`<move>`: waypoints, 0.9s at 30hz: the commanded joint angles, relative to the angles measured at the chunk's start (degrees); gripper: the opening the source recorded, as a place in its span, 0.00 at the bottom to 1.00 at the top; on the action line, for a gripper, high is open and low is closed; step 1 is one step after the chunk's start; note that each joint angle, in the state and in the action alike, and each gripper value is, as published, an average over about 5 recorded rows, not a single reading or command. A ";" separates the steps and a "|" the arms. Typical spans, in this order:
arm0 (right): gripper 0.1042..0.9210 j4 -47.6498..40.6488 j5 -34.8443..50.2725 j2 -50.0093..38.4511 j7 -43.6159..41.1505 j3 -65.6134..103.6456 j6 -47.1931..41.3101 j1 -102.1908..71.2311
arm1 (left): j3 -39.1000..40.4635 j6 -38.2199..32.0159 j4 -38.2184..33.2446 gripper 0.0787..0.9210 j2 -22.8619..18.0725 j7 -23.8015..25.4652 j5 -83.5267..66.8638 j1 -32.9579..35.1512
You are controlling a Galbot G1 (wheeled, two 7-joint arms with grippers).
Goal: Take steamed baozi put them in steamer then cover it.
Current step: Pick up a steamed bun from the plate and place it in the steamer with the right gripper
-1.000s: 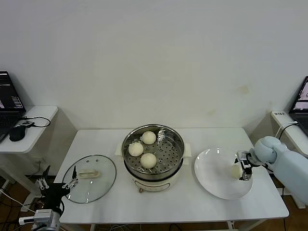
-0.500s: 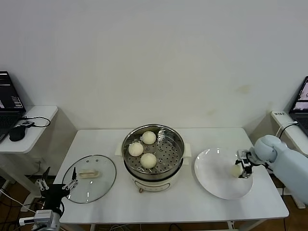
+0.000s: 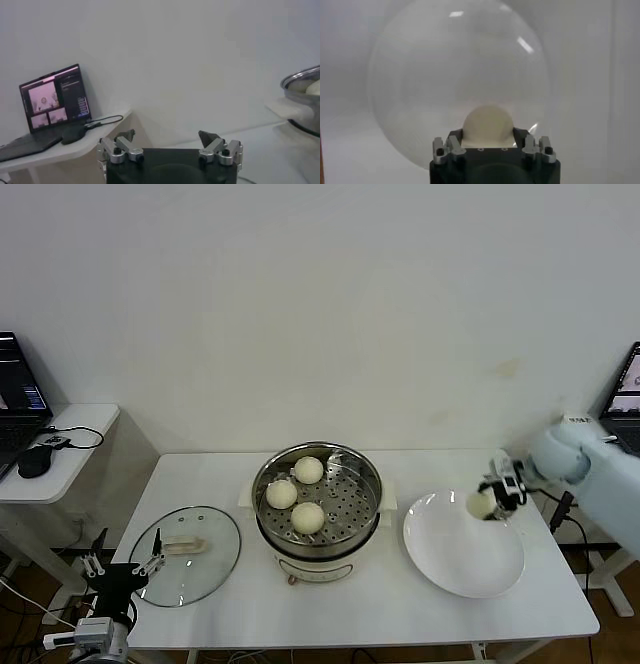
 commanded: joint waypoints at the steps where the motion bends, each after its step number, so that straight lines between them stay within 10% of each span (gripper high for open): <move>1: 0.66 6.15 15.61 6.05 1.96 -19.77 -5.83 26.26 | 0.03 0.05 -0.36 0.88 -0.02 0.01 0.04 0.03; 27: 0.67 -4.41 28.19 32.39 16.14 -28.45 -22.72 20.00 | -1.76 -0.16 -0.14 0.88 0.64 0.04 -0.66 -0.06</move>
